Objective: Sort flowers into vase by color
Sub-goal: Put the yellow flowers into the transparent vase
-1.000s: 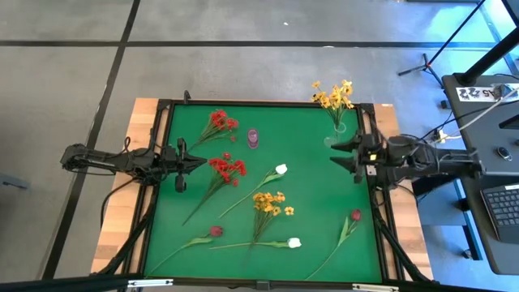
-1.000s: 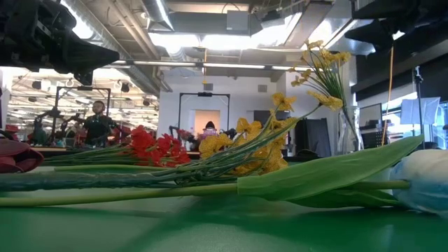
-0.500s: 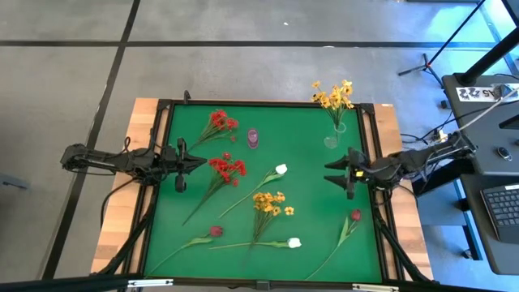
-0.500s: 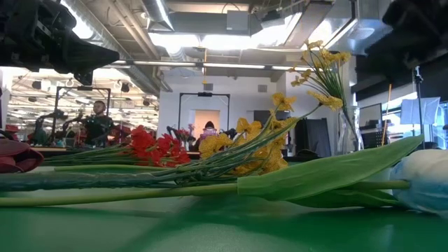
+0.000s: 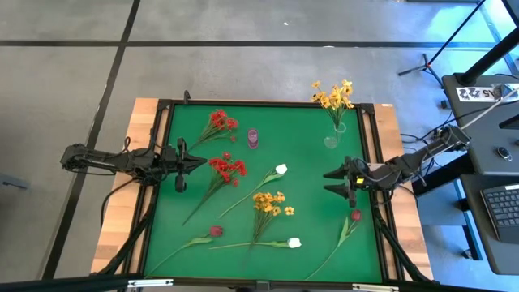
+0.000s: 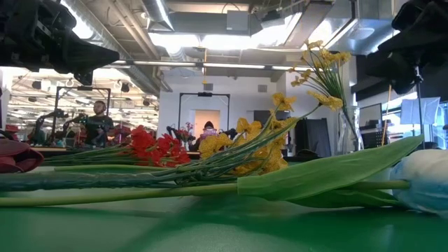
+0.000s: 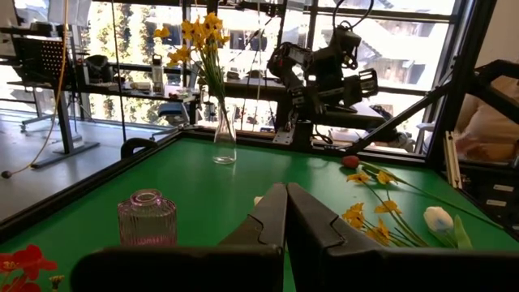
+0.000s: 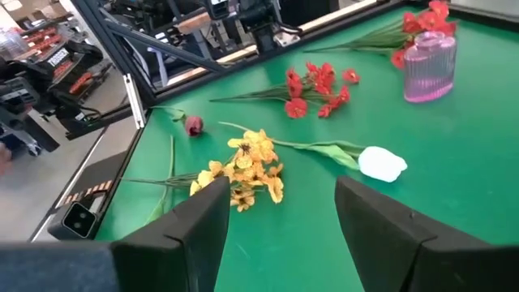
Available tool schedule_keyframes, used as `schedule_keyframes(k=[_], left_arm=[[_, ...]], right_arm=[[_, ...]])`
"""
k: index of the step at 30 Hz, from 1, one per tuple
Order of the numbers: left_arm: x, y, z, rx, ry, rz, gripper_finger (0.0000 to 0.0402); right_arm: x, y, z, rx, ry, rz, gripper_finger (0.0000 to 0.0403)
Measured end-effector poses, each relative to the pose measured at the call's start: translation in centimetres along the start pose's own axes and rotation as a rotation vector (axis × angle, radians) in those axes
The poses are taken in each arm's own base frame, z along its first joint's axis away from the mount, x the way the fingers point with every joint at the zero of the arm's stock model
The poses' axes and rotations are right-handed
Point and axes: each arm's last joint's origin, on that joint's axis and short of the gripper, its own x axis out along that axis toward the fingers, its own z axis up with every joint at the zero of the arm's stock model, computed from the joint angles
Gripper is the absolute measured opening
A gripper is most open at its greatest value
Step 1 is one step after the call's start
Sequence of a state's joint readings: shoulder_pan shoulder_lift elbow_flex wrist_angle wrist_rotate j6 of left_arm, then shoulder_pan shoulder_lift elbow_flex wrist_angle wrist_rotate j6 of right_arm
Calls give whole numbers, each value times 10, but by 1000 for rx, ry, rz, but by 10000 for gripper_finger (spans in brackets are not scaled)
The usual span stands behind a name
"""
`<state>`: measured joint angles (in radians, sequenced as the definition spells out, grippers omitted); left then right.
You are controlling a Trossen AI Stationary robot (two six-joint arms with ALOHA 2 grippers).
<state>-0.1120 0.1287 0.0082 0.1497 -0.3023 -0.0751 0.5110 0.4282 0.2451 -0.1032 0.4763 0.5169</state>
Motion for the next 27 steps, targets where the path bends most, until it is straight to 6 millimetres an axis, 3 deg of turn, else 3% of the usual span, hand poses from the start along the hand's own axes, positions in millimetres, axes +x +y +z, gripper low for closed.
schedule_keyframes(k=[6, 13, 23, 27], left_arm=[[0, 0, 0, 0, 0, 0, 0], [0, 1, 0, 193, 0, 25, 0], [0, 1, 0, 182, 0, 25, 0], [0, 1, 1, 83, -6, 26, 0]], right_arm=[[0, 0, 0, -47, -1, -4, 223], [0, 0, 0, -95, -1, -7, 223], [0, -1, 0, -144, -2, -15, 223], [0, -1, 0, -150, -3, -15, 223]])
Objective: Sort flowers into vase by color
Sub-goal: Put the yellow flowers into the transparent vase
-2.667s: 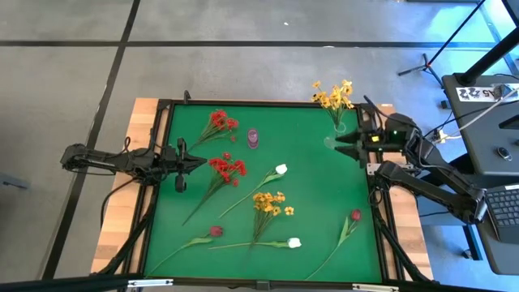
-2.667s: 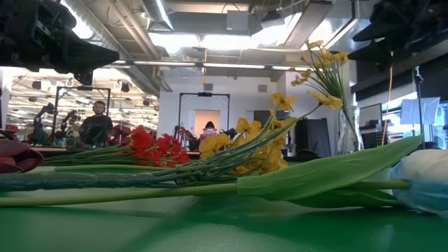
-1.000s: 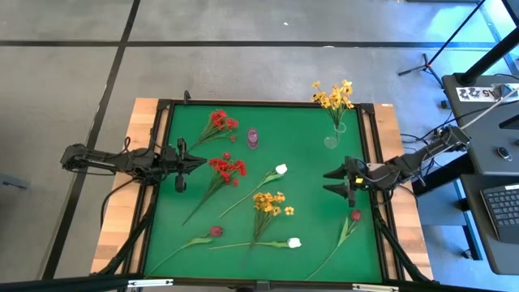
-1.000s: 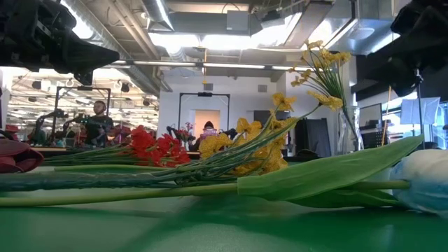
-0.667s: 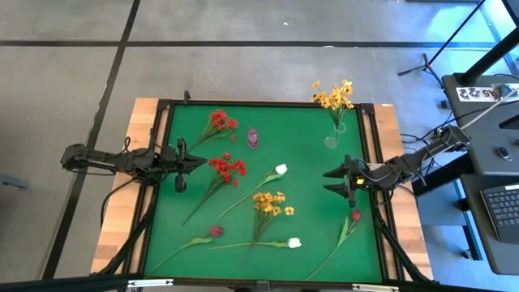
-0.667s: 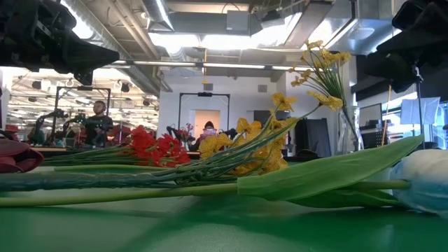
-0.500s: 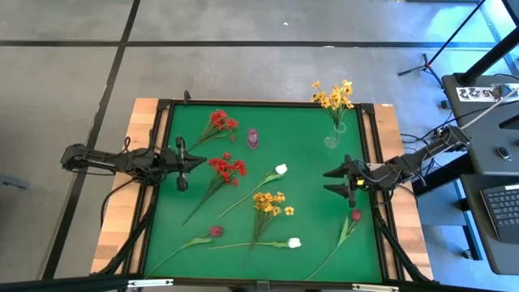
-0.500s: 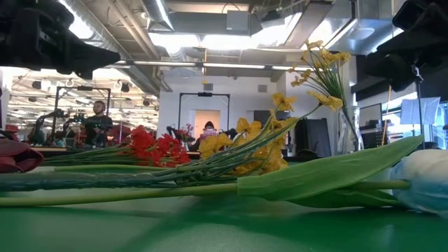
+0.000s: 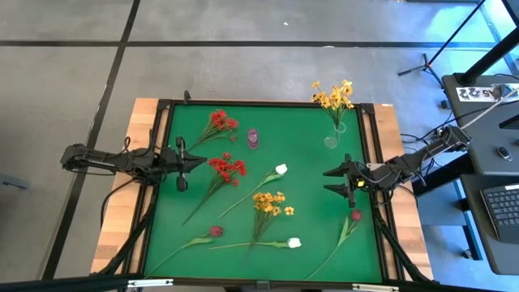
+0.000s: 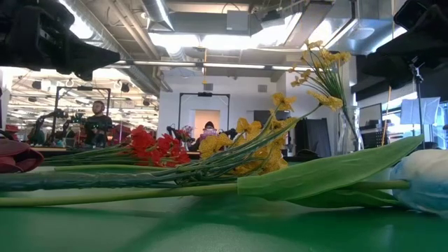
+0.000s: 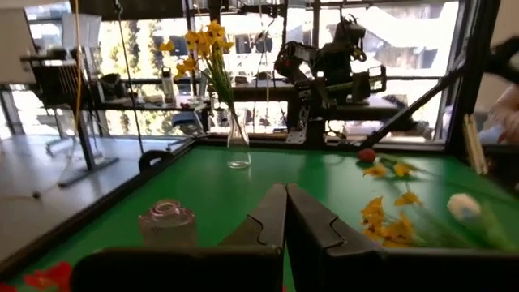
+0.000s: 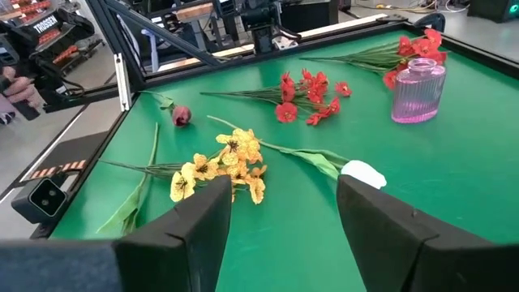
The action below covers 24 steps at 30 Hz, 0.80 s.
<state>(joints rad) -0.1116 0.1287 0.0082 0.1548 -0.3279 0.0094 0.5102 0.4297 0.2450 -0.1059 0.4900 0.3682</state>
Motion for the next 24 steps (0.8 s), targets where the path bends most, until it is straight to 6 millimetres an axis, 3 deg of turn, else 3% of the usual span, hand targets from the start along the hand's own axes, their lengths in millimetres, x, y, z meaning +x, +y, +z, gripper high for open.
schedule_keyframes(k=[10, 20, 24], left_arm=[[0, 0, 9, -217, -89, -14, 0], [0, 1, 8, -192, -82, 21, 2], [2, 0, 12, -212, -69, 22, 23]], right_arm=[[0, -1, 0, -14, -7, -20, 223], [0, -2, 1, -15, -24, -65, 223], [0, -2, 1, -15, -25, -66, 223]])
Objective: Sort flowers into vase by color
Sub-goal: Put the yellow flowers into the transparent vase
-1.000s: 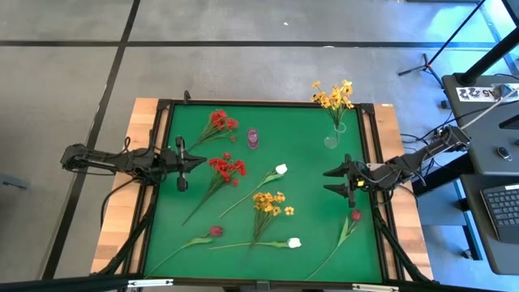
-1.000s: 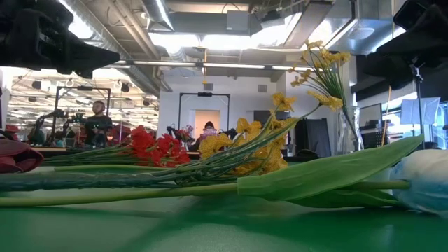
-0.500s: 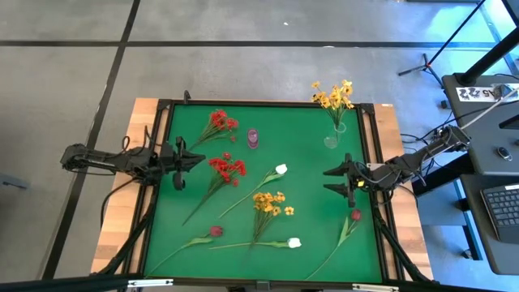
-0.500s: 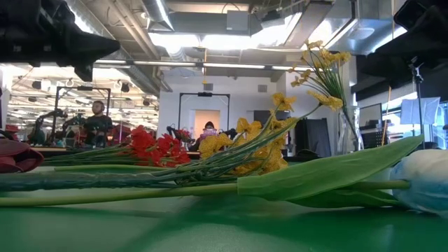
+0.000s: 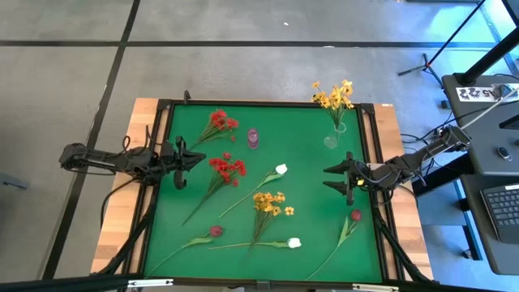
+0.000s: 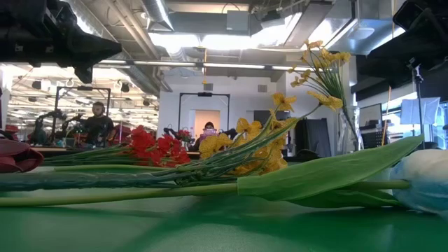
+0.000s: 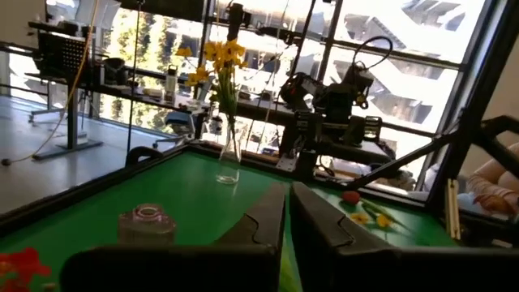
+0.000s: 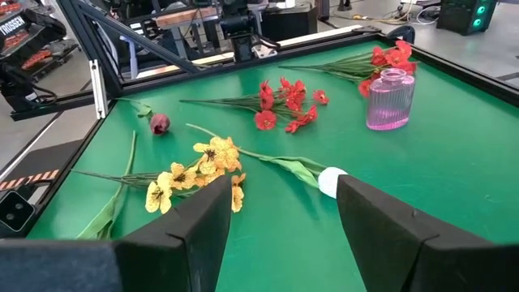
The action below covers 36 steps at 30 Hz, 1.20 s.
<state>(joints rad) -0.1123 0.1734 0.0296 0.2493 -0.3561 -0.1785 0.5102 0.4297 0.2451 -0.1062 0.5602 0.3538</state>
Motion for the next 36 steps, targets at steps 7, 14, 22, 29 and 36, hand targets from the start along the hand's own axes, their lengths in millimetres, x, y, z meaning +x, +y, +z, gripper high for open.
schedule_keyframes(k=[7, 14, 22, 29, 36], left_arm=[[9, -5, 10, 13, 55, 9, 79], [23, -8, -11, -1, 240, 33, 113], [47, -24, -6, 15, 351, -19, 117], [77, -59, 5, 65, 421, -103, 117], [106, -98, -1, 106, 501, -179, 117]], right_arm=[[0, 0, 0, 13, 1, 2, 223], [0, 0, 0, 14, 1, 2, 223], [0, 0, 0, -2, 5, 0, 223], [0, 0, 0, 8, 2, -9, 223], [0, 0, -1, 23, 3, -9, 223]])
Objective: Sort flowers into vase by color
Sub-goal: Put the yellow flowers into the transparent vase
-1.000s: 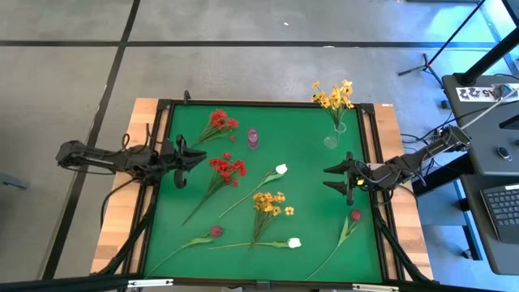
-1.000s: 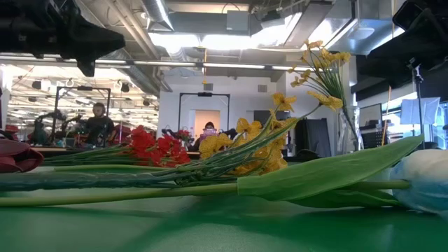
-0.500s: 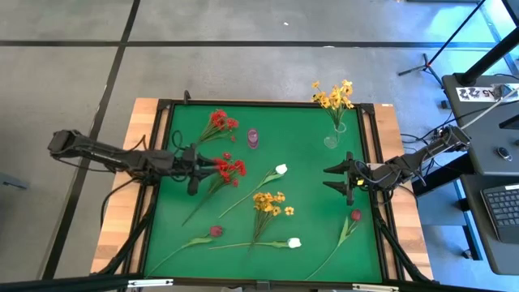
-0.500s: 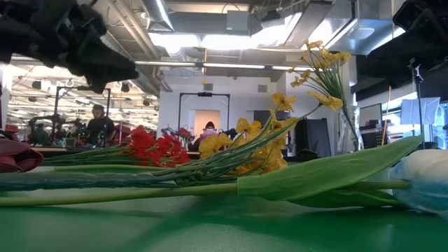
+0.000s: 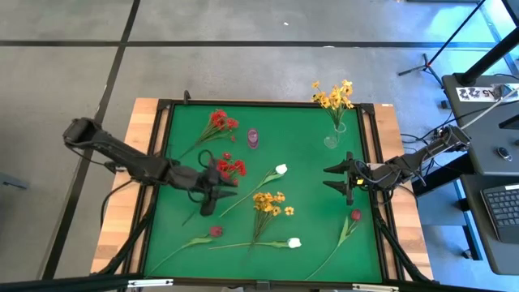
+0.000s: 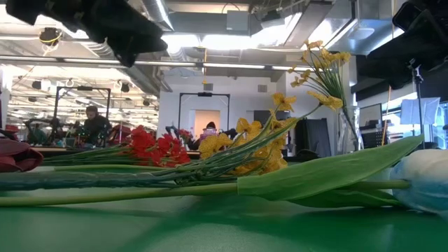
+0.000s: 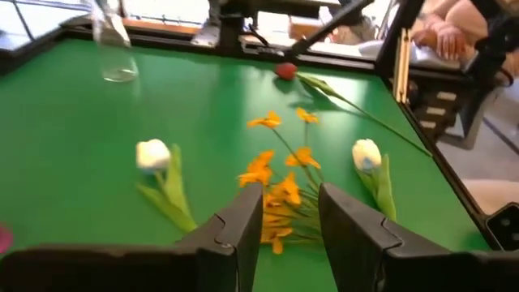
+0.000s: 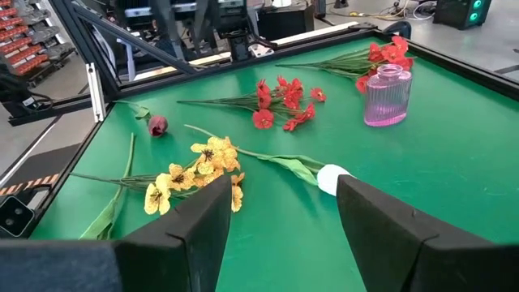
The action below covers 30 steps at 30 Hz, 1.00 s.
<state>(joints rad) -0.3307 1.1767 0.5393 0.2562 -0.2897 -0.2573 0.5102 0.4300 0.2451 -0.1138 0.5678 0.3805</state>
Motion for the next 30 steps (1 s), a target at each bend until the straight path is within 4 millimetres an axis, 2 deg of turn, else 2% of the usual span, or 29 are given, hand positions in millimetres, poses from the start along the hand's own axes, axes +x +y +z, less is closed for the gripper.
schedule_keyframes(k=[3, 9, 16, 21, 25, 30], left_arm=[[14, -11, -1, -15, 38, -14, 117], [38, -29, -18, -352, 128, 25, 117], [70, -62, -40, -404, 230, 15, 117], [99, -81, -35, -417, 229, 8, 117], [118, -82, -33, -415, 265, 54, 117], [128, -77, -37, -441, 370, 123, 117]], right_arm=[[0, 0, 0, 0, 0, 0, 223], [0, 0, 0, 4, 1, 0, 223], [0, 0, 0, 3, 1, -1, 223], [0, 0, 0, 4, -2, -8, 223], [0, 0, 0, 4, -2, -8, 223], [0, -1, -2, -6, 15, -15, 223]])
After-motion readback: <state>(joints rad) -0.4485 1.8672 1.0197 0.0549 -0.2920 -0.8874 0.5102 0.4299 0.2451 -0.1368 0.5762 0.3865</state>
